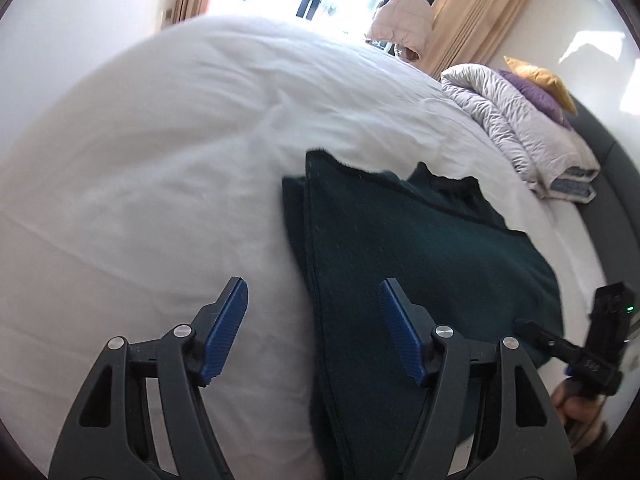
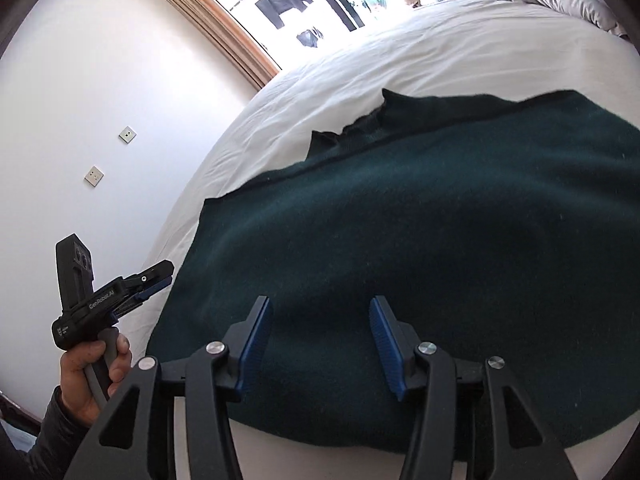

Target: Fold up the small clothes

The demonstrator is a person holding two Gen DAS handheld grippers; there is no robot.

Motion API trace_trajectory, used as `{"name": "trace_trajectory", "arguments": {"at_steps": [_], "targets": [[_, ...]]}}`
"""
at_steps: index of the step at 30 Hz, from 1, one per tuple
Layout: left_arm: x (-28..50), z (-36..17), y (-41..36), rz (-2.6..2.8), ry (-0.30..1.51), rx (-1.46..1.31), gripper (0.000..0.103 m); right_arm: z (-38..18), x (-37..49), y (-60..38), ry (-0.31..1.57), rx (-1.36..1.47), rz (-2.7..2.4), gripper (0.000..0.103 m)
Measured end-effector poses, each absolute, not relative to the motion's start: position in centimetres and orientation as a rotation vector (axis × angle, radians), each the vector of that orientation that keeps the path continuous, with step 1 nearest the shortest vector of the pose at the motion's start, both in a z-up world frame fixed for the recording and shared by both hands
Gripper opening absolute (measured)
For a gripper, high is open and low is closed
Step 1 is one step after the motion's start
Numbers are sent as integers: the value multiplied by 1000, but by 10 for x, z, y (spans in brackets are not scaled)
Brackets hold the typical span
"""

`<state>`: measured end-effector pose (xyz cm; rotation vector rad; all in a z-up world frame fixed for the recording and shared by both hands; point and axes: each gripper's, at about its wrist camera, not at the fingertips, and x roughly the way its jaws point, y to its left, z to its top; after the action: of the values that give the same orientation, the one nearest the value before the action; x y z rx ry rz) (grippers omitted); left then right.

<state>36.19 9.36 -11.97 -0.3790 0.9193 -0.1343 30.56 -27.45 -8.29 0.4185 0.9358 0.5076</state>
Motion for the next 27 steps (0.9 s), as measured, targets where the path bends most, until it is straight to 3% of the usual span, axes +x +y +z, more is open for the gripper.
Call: {"name": "trace_trajectory", "arguments": {"at_steps": [4, 16, 21, 27], "targets": [[336, -130, 84, -205, 950, -428, 51, -91, 298, -272, 938, 422, 511, 49], [283, -138, 92, -269, 906, -555, 34, -92, 293, -268, 938, 409, 498, 49], [270, -120, 93, -233, 824, -462, 33, -92, 294, -266, 939, 393, 491, 49], [275, -129, 75, -298, 900, -434, 33, -93, 292, -265, 935, 392, 491, 49]]}}
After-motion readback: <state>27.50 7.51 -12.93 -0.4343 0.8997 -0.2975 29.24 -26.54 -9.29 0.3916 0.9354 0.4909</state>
